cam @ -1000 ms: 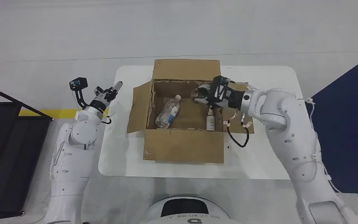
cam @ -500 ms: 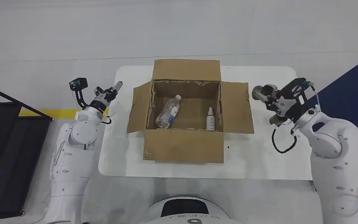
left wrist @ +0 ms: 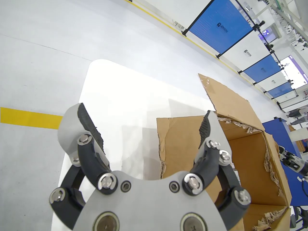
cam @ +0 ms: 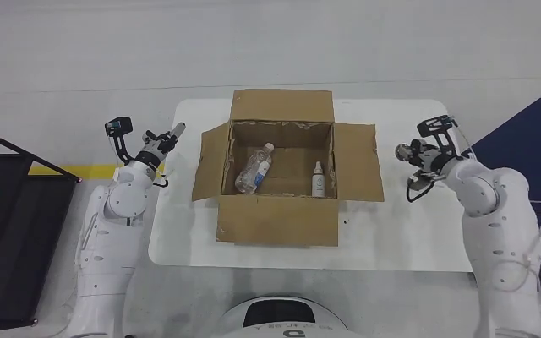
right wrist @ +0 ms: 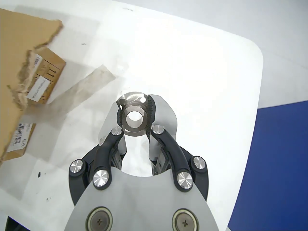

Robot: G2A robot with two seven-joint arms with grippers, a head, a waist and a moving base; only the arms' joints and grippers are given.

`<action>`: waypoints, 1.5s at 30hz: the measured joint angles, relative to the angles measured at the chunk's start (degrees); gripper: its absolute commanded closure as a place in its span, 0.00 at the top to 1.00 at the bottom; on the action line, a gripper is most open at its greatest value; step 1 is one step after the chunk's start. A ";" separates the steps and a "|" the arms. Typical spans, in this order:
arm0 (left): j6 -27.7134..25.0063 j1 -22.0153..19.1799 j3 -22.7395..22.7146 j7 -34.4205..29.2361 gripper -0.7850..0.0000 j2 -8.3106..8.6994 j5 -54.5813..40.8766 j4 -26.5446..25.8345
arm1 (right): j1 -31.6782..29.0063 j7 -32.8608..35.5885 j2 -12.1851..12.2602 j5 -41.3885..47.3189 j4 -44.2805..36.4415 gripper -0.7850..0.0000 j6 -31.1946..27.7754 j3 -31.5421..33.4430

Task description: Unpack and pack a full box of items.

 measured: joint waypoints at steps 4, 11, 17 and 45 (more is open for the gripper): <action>0.00 0.00 0.00 0.00 1.00 0.00 0.00 0.00 | 2.08 1.86 0.08 0.13 2.98 0.00 0.24 -1.32; 0.00 0.00 0.00 0.00 1.00 0.00 0.00 0.00 | 5.47 5.25 0.10 -1.86 6.83 0.00 1.73 -4.71; 0.00 0.00 0.00 0.00 1.00 0.00 0.00 0.00 | 7.55 7.50 0.06 -2.95 8.99 0.00 2.77 -7.09; 0.00 0.00 0.00 0.00 1.00 0.00 0.00 0.00 | 13.53 10.37 -0.09 -4.52 16.67 0.62 5.24 -13.40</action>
